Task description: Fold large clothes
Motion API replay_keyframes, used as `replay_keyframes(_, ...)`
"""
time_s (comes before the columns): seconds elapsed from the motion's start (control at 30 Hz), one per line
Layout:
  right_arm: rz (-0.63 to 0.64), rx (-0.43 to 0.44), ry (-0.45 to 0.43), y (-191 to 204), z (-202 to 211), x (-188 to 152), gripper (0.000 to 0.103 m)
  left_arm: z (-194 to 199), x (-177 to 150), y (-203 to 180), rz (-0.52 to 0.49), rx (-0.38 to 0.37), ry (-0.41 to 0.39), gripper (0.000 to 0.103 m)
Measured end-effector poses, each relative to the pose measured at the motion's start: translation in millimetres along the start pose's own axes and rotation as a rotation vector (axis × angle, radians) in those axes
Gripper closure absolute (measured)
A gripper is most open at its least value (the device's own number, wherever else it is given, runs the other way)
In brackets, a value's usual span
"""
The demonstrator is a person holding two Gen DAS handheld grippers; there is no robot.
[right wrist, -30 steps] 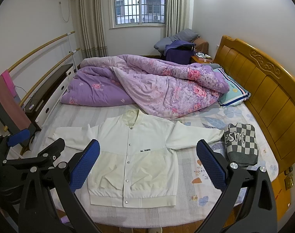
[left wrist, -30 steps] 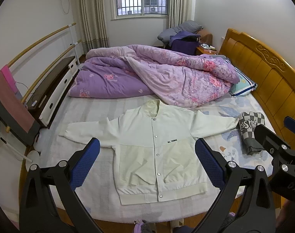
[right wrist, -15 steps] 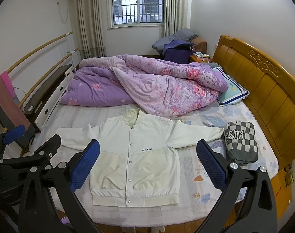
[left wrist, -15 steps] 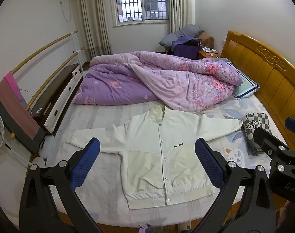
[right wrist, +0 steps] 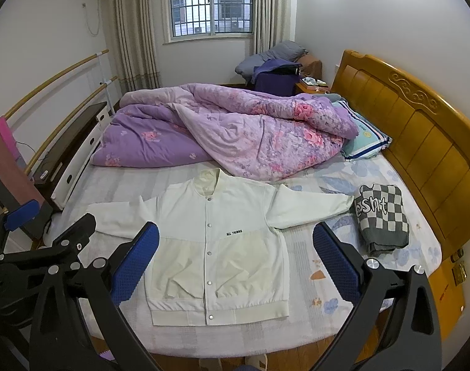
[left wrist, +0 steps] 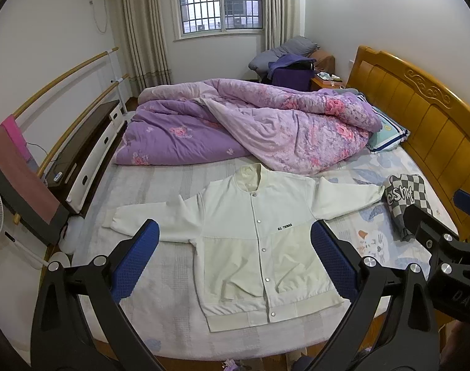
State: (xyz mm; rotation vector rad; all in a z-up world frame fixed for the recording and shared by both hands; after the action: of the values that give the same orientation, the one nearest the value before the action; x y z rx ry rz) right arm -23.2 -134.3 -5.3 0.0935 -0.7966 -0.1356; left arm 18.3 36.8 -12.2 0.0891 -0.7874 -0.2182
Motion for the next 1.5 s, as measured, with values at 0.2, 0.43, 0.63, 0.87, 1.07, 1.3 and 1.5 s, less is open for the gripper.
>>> replay_keyframes(0.2, -0.004, -0.008, 0.013, -1.4, -4.7, -1.2, 0.007, -4.5, 0.9, 2.4, 0.009, -0.013, 0.017, 0.005)
replay_keyframes(0.43, -0.001, 0.003, 0.027, -9.6, -18.2, 4.1, 0.007, -13.8, 7.9, -4.8, 0.012, 0.0, 0.035, 0.005)
replay_keyframes(0.63, 0.012, 0.036, 0.043, -23.8, -39.4, 16.2, 0.007, -36.0, 18.1, -19.2, 0.018, 0.023, 0.053, 0.005)
replay_keyframes(0.87, 0.028, 0.062, 0.069, -51.2, -72.0, 40.0, 0.007, -66.0, 41.1, -44.7, 0.043, 0.03, 0.086, 0.005)
replay_keyframes(1.07, 0.036, 0.078, 0.097, -74.1, -96.5, 55.5, 0.007, -90.0, 59.3, -64.8, 0.057, 0.043, 0.112, 0.005)
replay_keyframes(1.3, 0.037, 0.092, 0.131, -94.6, -122.2, 66.1, 0.007, -115.3, 70.2, -85.6, 0.063, 0.053, 0.149, 0.005)
replay_keyframes(1.5, 0.038, 0.106, 0.155, -104.1, -137.6, 72.2, 0.007, -132.3, 73.0, -93.8, 0.09, 0.04, 0.179, 0.005)
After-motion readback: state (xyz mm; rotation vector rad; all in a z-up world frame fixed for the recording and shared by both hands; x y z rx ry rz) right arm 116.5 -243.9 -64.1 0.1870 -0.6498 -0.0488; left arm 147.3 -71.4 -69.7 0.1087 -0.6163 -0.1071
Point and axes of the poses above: each gripper's, at about its wrist camera, not at the fingertips, and z roughly against the way its jaws point, y to its left, x to its top, the point moved 4 cm from there along -z, roughly the way its jaws point, and after that the axes turned 9 degrees about -z, right-handed, at the moved point
